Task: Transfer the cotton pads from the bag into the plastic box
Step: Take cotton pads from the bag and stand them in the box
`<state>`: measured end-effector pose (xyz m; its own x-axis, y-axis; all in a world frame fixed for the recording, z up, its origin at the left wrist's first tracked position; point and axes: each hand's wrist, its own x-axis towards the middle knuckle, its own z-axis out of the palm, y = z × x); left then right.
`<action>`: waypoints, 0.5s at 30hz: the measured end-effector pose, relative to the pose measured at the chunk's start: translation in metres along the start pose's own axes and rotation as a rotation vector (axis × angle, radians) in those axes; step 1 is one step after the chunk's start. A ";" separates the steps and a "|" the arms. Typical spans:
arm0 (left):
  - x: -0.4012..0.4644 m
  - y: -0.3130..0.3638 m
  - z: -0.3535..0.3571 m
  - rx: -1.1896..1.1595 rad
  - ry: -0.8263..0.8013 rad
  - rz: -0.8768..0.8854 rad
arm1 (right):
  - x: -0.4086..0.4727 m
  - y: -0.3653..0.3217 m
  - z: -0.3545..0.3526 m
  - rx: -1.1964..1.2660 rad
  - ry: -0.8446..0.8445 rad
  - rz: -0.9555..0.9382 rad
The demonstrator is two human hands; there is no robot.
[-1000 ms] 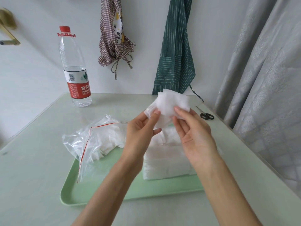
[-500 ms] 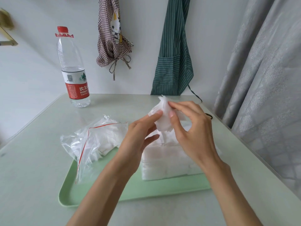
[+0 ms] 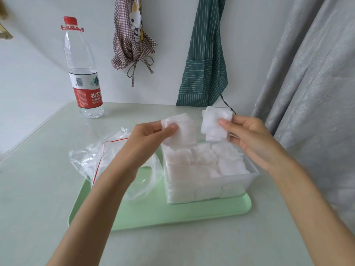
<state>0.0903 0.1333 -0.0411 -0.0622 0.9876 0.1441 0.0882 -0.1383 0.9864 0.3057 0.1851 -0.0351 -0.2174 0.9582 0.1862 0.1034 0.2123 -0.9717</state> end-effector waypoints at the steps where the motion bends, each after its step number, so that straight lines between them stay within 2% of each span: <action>1: 0.001 -0.001 -0.004 0.010 0.029 0.001 | 0.003 -0.004 -0.009 -0.082 -0.007 -0.007; 4: 0.006 -0.004 -0.014 0.014 0.076 -0.014 | 0.009 -0.014 -0.027 -0.410 -0.158 -0.012; 9: 0.008 -0.005 -0.018 -0.017 0.098 -0.042 | 0.014 -0.014 -0.015 -0.701 -0.619 0.168; 12: 0.008 -0.005 -0.019 -0.006 0.089 -0.055 | 0.016 -0.007 -0.002 -0.808 -0.740 0.173; 15: 0.009 -0.006 -0.020 -0.007 0.086 -0.058 | 0.018 -0.001 0.003 -0.888 -0.789 0.138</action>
<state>0.0692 0.1412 -0.0439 -0.1520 0.9840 0.0925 0.0752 -0.0818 0.9938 0.2990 0.2017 -0.0312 -0.6559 0.6667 -0.3541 0.7394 0.4731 -0.4790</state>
